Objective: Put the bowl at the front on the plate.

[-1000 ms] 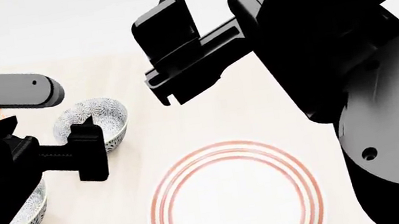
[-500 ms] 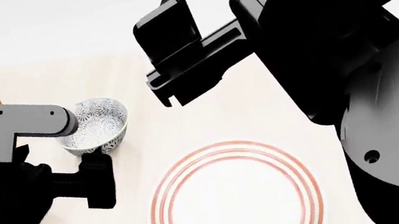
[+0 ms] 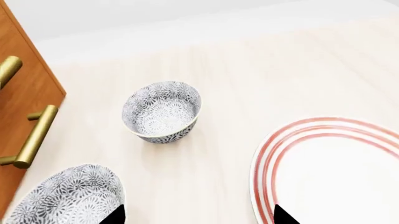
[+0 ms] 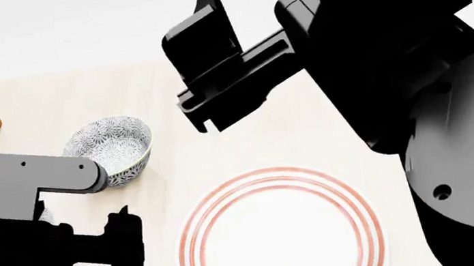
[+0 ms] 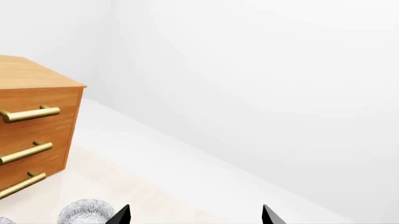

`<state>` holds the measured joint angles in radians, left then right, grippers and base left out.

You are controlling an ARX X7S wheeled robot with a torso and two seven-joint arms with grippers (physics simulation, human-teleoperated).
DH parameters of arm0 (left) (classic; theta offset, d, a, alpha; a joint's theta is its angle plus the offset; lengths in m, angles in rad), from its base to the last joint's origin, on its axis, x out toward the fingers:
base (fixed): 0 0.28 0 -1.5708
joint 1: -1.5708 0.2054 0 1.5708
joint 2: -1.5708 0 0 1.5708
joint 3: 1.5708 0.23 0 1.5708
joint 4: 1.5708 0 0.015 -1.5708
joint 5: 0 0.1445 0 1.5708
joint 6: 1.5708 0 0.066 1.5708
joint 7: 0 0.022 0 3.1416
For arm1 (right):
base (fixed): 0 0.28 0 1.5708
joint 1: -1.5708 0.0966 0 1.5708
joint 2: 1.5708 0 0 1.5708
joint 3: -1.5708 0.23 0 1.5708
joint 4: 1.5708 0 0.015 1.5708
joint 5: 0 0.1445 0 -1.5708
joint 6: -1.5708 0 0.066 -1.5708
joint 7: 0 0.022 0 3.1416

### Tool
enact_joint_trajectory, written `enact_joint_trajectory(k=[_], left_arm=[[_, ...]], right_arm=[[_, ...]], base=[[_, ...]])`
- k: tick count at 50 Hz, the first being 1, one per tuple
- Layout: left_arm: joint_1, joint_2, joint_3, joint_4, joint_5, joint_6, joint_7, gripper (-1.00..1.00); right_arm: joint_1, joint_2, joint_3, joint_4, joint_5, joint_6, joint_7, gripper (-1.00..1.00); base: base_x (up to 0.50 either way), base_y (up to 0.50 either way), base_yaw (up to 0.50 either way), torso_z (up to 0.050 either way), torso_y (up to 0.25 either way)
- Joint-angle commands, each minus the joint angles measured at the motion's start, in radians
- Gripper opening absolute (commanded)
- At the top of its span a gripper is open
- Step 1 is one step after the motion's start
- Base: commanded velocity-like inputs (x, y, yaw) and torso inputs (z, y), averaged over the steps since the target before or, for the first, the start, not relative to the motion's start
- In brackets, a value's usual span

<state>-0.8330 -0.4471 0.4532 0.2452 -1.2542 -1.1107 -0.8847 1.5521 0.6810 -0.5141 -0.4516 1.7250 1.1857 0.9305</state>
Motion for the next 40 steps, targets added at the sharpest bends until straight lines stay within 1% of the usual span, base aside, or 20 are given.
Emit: enact_joint_trajectory(k=[1, 40], left_arm=[[0.030, -0.005, 0.022, -0.010, 0.019, 0.012, 0.015, 1.00], [0.156, -0.026, 0.082, -0.039, 0.060, 0.057, 0.050, 1.00]], right_arm=[[-0.005, 0.004, -0.003, -0.003, 0.000, -0.006, -0.002, 1.00], [-0.004, 0.011, -0.019, -0.006, -0.003, -0.018, -0.005, 1.00]], base=[[0.00, 0.00, 0.00, 0.000, 0.000], [0.00, 0.00, 0.00, 0.000, 0.000]])
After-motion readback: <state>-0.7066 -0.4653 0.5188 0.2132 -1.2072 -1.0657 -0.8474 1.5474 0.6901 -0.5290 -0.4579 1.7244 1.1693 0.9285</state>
